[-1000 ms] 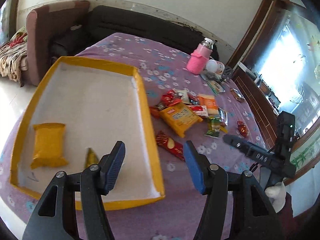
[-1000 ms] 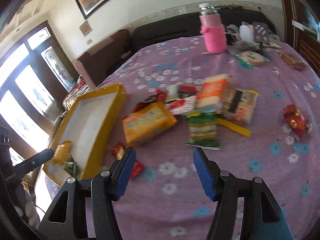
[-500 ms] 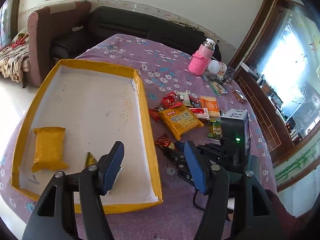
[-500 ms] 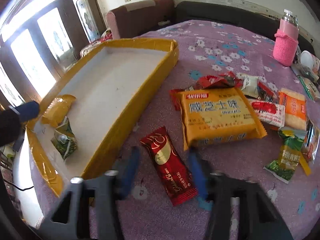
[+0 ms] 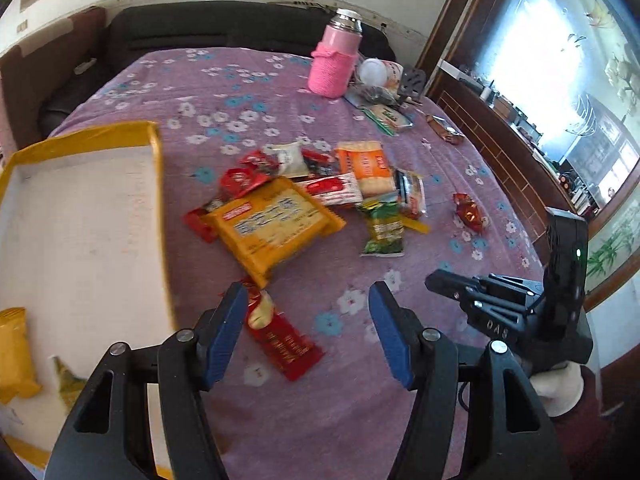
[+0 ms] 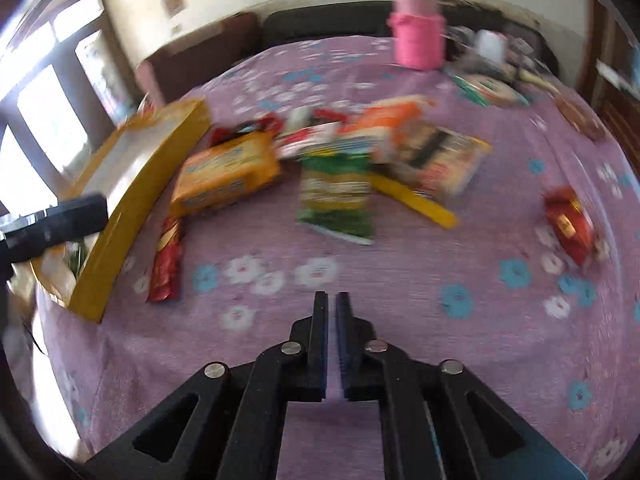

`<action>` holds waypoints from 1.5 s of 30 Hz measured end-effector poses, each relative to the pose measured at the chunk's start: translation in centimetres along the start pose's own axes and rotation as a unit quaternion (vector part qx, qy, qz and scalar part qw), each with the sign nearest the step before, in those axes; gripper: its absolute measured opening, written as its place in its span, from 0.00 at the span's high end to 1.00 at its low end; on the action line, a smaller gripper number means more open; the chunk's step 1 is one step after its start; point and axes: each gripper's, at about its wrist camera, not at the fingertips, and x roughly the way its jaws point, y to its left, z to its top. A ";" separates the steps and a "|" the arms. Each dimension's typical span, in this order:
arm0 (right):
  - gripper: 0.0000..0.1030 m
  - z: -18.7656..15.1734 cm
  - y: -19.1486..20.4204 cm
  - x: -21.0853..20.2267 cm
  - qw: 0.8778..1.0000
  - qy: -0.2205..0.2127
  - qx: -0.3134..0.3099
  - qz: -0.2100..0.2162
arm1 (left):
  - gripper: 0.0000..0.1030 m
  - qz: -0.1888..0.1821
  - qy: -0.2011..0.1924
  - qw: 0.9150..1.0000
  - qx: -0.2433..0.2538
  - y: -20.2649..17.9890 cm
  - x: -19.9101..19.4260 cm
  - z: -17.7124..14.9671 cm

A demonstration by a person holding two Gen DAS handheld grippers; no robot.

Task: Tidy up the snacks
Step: 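Reach left gripper to red chocolate bar while right reaches green pea bag, then grasp red chocolate bar with left gripper while right grasps green pea bag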

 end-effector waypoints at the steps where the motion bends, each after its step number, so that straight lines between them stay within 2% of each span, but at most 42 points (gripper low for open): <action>1: 0.83 0.5 -0.8 -0.2 1.000 -0.006 0.019 0.007 | 0.40 -0.003 -0.003 1.000 -0.005 -0.4 0.2 0.3; 3: 0.48 1.8 -1.5 -0.1 0.998 -0.025 0.048 0.034 | 0.40 -0.001 -0.005 1.000 -0.015 -0.7 0.6 0.8; 5: 0.43 3.3 -0.9 0.5 0.998 -0.037 0.044 0.035 | 0.40 0.023 0.004 0.999 -0.027 -0.6 1.0 0.5; 9: 0.43 5.4 1.7 3.4 0.999 -0.032 0.003 -0.014 | 0.40 0.051 0.025 0.997 -0.048 0.0 2.1 -1.4; 12: 0.44 5.7 2.2 5.4 0.999 -0.024 0.005 -0.025 | 0.40 0.086 0.044 0.994 -0.046 0.2 3.5 -2.5; 14: 0.49 5.6 2.0 5.7 0.999 -0.028 0.009 -0.028 | 0.40 0.118 0.032 0.992 -0.022 -0.4 3.8 -2.6; 15: 0.59 5.3 1.7 5.7 0.999 -0.031 0.008 -0.024 | 0.40 0.126 0.031 0.992 -0.012 -0.7 4.1 -2.5; 16: 0.63 5.2 1.6 5.7 0.999 -0.030 0.011 -0.014 | 0.40 0.127 0.032 0.991 -0.006 -0.8 4.5 -2.5; 17: 0.63 5.1 1.5 5.6 0.999 -0.032 0.013 -0.013 | 0.42 0.130 0.037 0.991 0.004 -1.0 5.0 -2.5; 19: 0.63 5.1 1.3 5.7 0.999 -0.033 0.016 -0.008 | 0.48 0.163 0.040 0.985 0.040 -1.7 5.8 -2.9; 22: 0.63 5.1 1.1 5.6 0.999 -0.034 0.020 0.000 | 0.50 0.157 0.036 0.985 0.060 -1.6 5.4 -3.3; 26: 0.63 5.1 0.8 5.6 0.999 -0.034 0.025 0.008 | 0.50 0.102 0.019 0.993 0.063 -0.8 3.9 -3.9; 29: 0.63 5.1 0.6 5.6 0.999 -0.034 0.028 0.014 | 0.50 0.077 0.009 0.993 0.089 -1.0 3.3 -4.4; 33: 0.63 5.1 0.2 5.5 0.999 -0.032 0.034 0.027 | 0.50 0.036 -0.016 0.996 0.077 -0.6 1.5 -4.7; 35: 0.63 5.1 0.1 5.5 0.998 -0.031 0.035 0.030 | 0.50 0.053 -0.021 0.996 0.075 -0.6 1.2 -4.6; 39: 0.63 5.0 0.2 5.4 0.999 -0.032 0.034 0.028 | 0.50 0.090 0.015 0.993 0.071 -0.9 3.3 -4.1; 40: 0.63 5.0 0.1 5.4 0.998 -0.032 0.035 0.028 | 0.48 0.098 0.026 0.992 0.080 -1.3 3.9 -3.9; 42: 0.63 5.0 0.1 5.4 0.998 -0.033 0.037 0.029 | 0.38 0.143 0.056 0.983 0.105 -2.3 5.6 -3.6; 43: 0.63 5.0 0.1 5.4 0.998 -0.033 0.037 0.029 | 0.35 0.152 0.051 0.981 0.111 -2.6 5.9 -3.2; 45: 0.63 5.0 0.1 5.4 0.998 -0.033 0.038 0.029 | 0.28 0.151 0.075 0.982 0.088 -2.1 6.7 -2.0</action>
